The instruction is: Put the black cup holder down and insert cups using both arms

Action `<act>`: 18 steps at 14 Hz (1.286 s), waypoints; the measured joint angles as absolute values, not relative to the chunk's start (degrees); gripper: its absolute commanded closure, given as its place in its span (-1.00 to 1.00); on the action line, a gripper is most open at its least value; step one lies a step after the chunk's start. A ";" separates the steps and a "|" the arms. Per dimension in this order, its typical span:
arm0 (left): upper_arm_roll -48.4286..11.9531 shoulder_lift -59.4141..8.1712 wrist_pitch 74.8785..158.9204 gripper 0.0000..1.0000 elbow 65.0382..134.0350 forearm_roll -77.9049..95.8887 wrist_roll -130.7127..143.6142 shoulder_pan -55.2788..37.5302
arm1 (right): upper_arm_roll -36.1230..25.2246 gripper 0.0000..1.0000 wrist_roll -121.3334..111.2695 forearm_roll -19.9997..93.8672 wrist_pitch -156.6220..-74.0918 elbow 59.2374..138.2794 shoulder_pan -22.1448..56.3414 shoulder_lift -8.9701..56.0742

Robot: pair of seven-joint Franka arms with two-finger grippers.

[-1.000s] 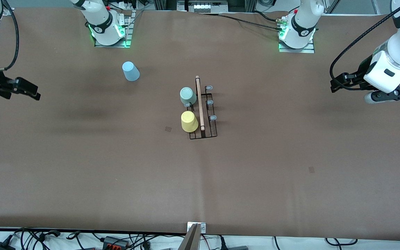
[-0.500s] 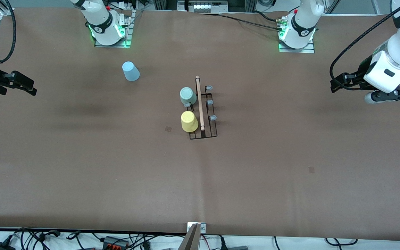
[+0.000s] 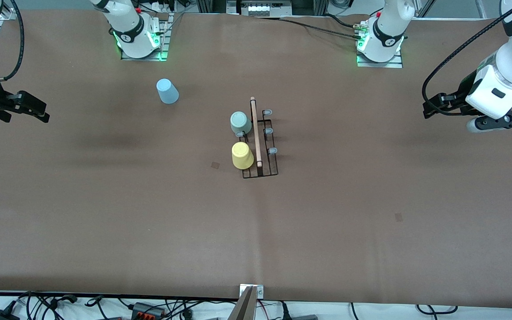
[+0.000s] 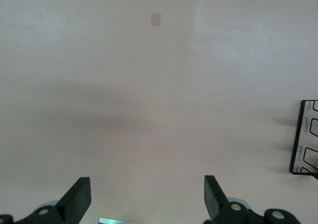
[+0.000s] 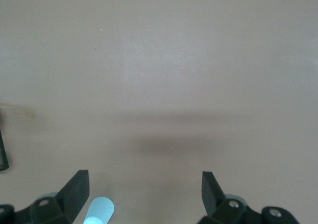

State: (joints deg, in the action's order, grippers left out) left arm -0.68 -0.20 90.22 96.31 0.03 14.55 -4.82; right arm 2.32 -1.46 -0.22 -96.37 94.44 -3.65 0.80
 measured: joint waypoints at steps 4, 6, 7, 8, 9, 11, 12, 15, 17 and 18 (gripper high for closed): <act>-0.68 -0.20 90.22 -1.00 96.31 0.03 14.55 -4.82 | 2.32 -1.00 -1.46 -0.22 -96.43 94.44 -3.64 0.80; -0.68 -0.20 90.22 -1.00 96.31 0.03 14.55 -4.82 | 2.26 -1.00 -1.46 -0.22 -96.49 94.44 -3.53 0.80; -0.68 -0.20 90.22 -1.00 96.31 0.03 14.55 -4.82 | 2.16 -1.00 -1.46 -0.21 -96.49 94.44 -3.43 0.80; -0.68 -0.20 90.22 -1.00 96.31 0.03 14.55 -4.82 | 1.92 -1.00 -1.46 -0.21 -96.49 94.45 -3.19 0.80; -0.68 -0.20 90.22 -1.00 96.31 0.03 14.55 -4.82 | 1.46 -1.00 -1.46 -0.21 -96.49 94.45 -2.70 0.80; -0.68 -0.20 90.22 -1.00 96.31 0.03 14.55 -4.82 | 0.32 -1.00 -1.46 -0.21 -96.49 94.47 -1.57 0.80; -0.68 -0.20 90.22 -1.00 96.31 0.03 14.55 -4.82 | -0.52 -1.00 -1.46 -0.21 -96.49 94.49 -0.83 0.80; -0.68 -0.20 90.22 -1.00 96.31 0.03 14.55 -4.81 | -1.71 -1.00 -1.46 -0.21 -96.49 94.53 -0.01 0.80; -0.68 -0.20 90.21 -1.00 96.31 0.03 14.55 -4.80 | -1.76 -1.00 -1.46 -0.21 -96.49 94.56 -0.01 0.80; -0.67 -0.20 90.21 -1.00 96.31 0.03 14.55 -4.79 | -1.75 -1.00 -1.46 -0.21 -96.49 94.57 0.00 0.80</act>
